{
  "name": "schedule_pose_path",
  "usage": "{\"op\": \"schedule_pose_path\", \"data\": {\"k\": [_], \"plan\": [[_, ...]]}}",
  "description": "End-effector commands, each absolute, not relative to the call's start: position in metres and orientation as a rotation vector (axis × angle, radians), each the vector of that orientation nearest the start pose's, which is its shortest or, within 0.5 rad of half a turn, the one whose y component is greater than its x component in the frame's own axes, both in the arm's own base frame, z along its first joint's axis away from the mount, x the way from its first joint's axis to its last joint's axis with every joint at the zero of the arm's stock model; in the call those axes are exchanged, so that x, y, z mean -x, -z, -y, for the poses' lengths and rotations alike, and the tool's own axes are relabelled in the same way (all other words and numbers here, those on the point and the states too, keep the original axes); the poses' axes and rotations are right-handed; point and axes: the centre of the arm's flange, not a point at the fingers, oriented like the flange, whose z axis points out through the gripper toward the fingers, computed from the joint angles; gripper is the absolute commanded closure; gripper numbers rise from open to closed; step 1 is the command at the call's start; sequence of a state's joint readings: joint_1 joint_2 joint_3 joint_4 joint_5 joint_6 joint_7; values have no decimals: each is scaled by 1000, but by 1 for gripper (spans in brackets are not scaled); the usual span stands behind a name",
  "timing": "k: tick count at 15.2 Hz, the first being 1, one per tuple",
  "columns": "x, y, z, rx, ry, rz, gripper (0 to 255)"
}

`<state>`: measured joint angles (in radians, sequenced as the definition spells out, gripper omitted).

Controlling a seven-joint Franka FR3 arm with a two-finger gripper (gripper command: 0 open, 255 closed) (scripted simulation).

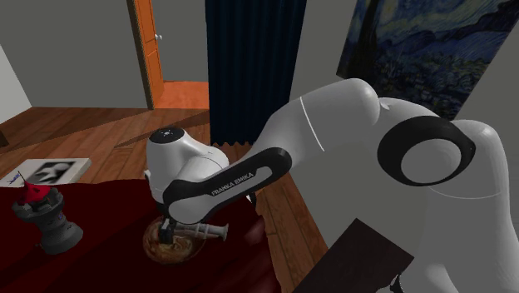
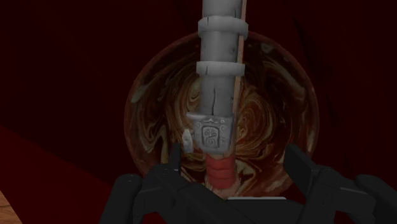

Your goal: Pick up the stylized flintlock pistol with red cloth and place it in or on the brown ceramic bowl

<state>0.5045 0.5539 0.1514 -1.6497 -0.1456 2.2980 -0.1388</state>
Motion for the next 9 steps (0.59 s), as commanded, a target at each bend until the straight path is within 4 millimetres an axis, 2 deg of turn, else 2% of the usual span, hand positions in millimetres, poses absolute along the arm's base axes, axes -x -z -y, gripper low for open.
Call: {"op": "schedule_pose_path", "data": {"k": [1, 2, 6, 9], "plan": [[-559, -303, -410, 2859, 169, 1311, 0], [-558, -302, -410, 2859, 169, 1311, 0], [-553, -352, -408, 2859, 169, 1311, 0], [-553, -352, -408, 2859, 169, 1311, 0]]}}
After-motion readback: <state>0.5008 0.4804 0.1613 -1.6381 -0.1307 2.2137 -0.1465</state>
